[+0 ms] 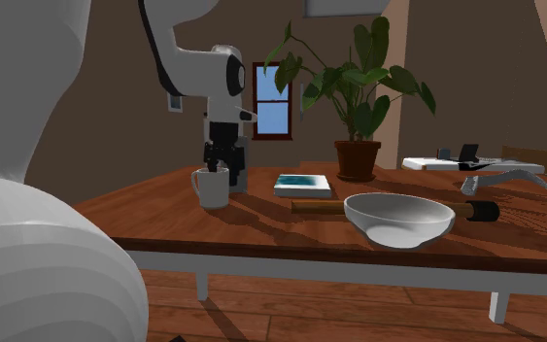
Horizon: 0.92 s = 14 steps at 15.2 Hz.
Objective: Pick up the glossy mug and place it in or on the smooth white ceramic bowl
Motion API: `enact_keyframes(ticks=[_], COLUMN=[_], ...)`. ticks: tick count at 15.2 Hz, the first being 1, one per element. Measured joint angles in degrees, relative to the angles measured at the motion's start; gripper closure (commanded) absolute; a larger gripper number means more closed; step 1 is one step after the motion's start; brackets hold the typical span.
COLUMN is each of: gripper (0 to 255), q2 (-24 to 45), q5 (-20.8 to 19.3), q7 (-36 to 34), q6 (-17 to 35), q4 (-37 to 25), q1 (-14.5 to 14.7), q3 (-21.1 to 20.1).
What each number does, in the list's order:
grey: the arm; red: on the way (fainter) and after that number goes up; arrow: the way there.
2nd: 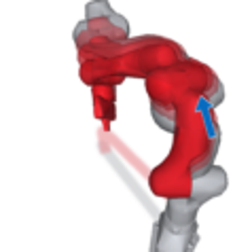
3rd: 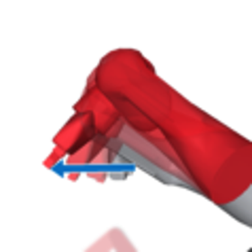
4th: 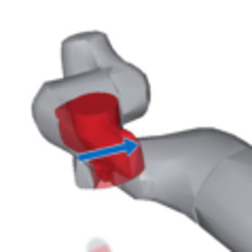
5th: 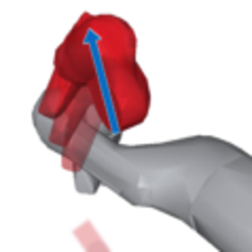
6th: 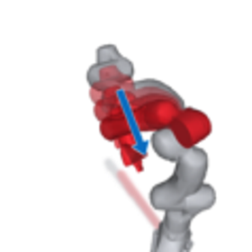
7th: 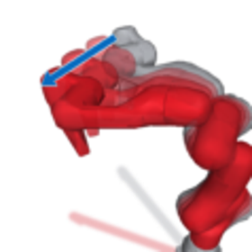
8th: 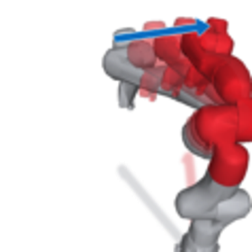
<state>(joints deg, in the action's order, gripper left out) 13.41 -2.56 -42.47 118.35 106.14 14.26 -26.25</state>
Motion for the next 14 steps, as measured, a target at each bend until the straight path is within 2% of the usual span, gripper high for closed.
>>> enact_keyframes(ticks=[4, 5, 14], gripper=[0, 255, 255], q2=[0.05, 0.05, 0.06], q5=[-0.03, -0.03, -0.03], q7=[-0.02, -0.02, -0.02], q6=[0.15, 0.15, 0.15], q4=[0.09, 0.09, 0.1], q1=[0.01, 0.01, 0.01], q3=[0.01, 0.01, 0.01])
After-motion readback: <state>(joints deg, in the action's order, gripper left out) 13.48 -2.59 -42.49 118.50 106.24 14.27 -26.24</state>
